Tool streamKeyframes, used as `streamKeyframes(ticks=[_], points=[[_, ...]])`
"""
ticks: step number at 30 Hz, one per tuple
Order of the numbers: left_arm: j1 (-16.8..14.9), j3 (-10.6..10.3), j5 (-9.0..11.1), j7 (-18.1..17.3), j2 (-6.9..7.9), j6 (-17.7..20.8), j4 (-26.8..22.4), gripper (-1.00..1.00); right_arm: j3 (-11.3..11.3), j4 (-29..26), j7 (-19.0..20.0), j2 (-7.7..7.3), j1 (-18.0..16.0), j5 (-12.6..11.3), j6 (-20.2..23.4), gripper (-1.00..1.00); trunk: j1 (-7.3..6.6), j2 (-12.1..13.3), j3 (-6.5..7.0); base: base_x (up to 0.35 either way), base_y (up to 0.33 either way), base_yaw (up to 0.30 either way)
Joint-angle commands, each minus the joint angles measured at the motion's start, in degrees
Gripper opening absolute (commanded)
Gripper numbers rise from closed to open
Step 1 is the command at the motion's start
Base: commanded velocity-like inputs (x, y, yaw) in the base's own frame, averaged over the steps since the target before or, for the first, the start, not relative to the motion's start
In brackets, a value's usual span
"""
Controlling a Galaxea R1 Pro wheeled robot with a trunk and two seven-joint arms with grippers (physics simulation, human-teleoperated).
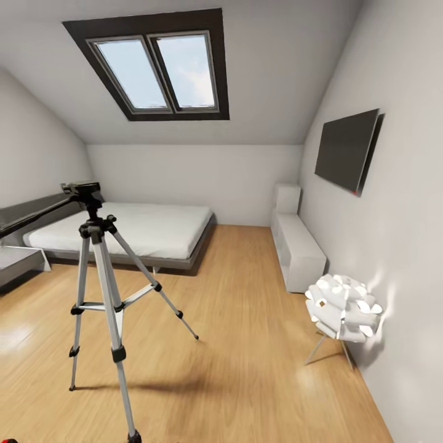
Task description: Attach the digital camera to the camera tripod in the bedroom.
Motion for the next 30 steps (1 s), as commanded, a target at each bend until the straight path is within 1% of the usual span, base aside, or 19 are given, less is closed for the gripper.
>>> streamKeyframes(ticks=[1,30], points=[[0.0,0.2,0.3,0.0,0.0,-0.1,0.0,1.0,0.0,0.0,-0.1,-0.01,0.0,0.1,-0.2,1.0,0.0,0.0,-0.03,0.0,0.0,0.25],[0.0,0.2,0.5,0.0,0.06,-0.1,0.0,1.0,-0.1,0.0,-0.1,0.05,0.0,0.1,-0.2,1.0,0.0,0.0,0.05,0.0,0.0,0.262]])
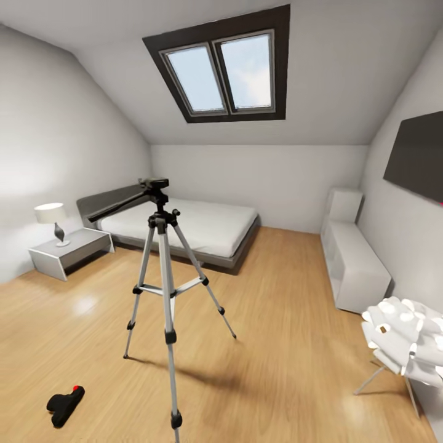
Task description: Attach the digital camera to the camera tripod in the bedroom.
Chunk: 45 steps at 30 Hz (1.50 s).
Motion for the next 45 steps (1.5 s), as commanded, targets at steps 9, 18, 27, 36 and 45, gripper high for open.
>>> streamKeyframes(ticks=[9,18,27,36,45], points=[[0.0,0.2,0.4,0.0,0.0,-0.1,0.0,1.0,0.0,0.1,0.0,-0.08,0.0,0.1,-0.2,1.0,0.0,0.0,-0.05,0.0,0.0,0.207],[0.0,0.2,0.4,0.0,-0.01,-0.1,0.0,1.0,0.0,0.1,0.0,-0.09,0.0,0.1,-0.2,1.0,0.0,0.0,-0.05,0.0,0.0,0.198],[0.0,0.2,0.4,0.0,0.0,-0.1,0.0,1.0,0.1,0.1,0.0,-0.09,0.0,0.1,-0.2,1.0,0.0,0.0,-0.05,0.0,0.0,0.249],[0.0,0.2,0.4,0.0,-0.02,-0.1,0.0,1.0,0.1,0.1,0.0,-0.04,0.0,0.1,-0.2,1.0,0.0,0.0,-0.05,0.0,0.0,0.266],[0.0,0.2,0.4,0.0,-0.01,-0.1,0.0,1.0,0.1,0.1,0.0,-0.01,0.0,0.1,-0.2,1.0,0.0,0.0,-0.05,0.0,0.0,0.267]])
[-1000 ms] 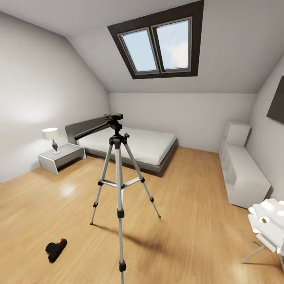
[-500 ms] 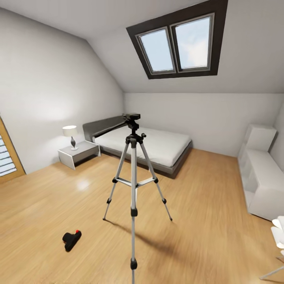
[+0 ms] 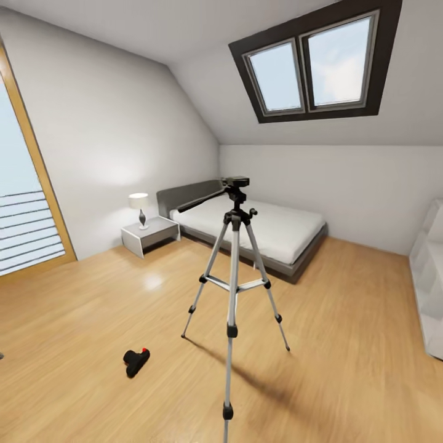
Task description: Attach the digital camera to the camera tripod in the bedroom.
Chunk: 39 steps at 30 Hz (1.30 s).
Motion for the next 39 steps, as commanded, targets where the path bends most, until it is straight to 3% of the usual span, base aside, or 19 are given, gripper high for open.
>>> streamKeyframes(ticks=[1,19,31,39], points=[[0.0,0.2,0.4,0.0,-0.02,-0.1,0.0,1.0,0.0,0.0,0.0,0.0,0.0,0.1,-0.2,1.0,0.0,0.0,-0.05,0.0,0.0,0.267],[0.0,0.2,0.8,0.0,-0.02,-0.1,0.0,1.0,0.0,0.0,0.0,0.0,0.0,0.1,-0.5,1.0,0.0,0.0,-0.05,0.0,0.0,0.267],[0.0,0.1,4.4,0.0,0.06,-0.1,0.0,1.0,0.0,0.0,0.0,-0.07,0.0,0.1,-1.0,1.0,0.0,0.0,-0.05,0.0,0.0,0.268],[0.0,0.1,5.4,0.0,0.07,-0.1,0.0,1.0,0.0,0.0,0.0,-0.09,0.0,0.1,-1.4,1.0,0.0,0.0,-0.05,0.0,0.0,0.268]])
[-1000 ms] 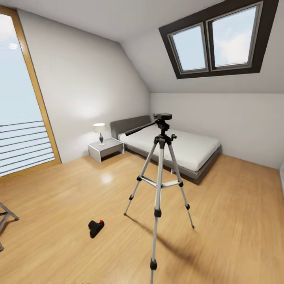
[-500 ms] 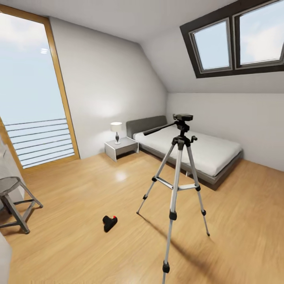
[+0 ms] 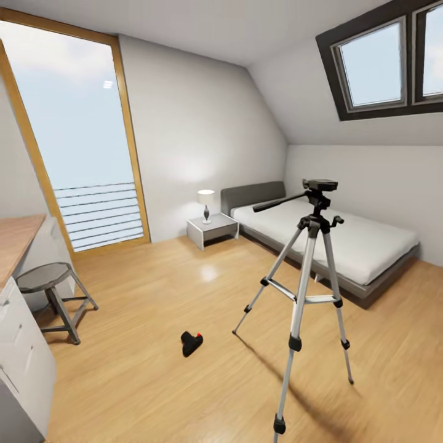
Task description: Attach the digital camera to the camera tripod in the bedroom.
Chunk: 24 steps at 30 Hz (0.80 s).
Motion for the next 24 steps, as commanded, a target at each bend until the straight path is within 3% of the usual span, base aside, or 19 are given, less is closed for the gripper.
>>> streamKeyframes(ticks=[1,15,24], points=[[0.0,0.1,0.4,0.0,-0.02,-0.1,0.0,1.0,0.0,0.0,0.0,-0.01,0.0,0.1,-0.2,1.0,0.0,0.0,-0.05,0.0,0.0,0.268],[0.0,0.1,0.6,0.0,-0.02,-0.1,0.0,1.0,0.0,0.0,0.0,-0.01,0.0,0.1,-0.3,1.0,0.0,0.0,-0.05,0.0,0.0,0.268],[0.0,0.1,0.6,0.0,-0.02,-0.1,0.0,1.0,0.0,0.0,0.0,-0.23,0.0,0.1,-0.4,1.0,0.0,0.0,-0.05,0.0,0.0,0.083]])
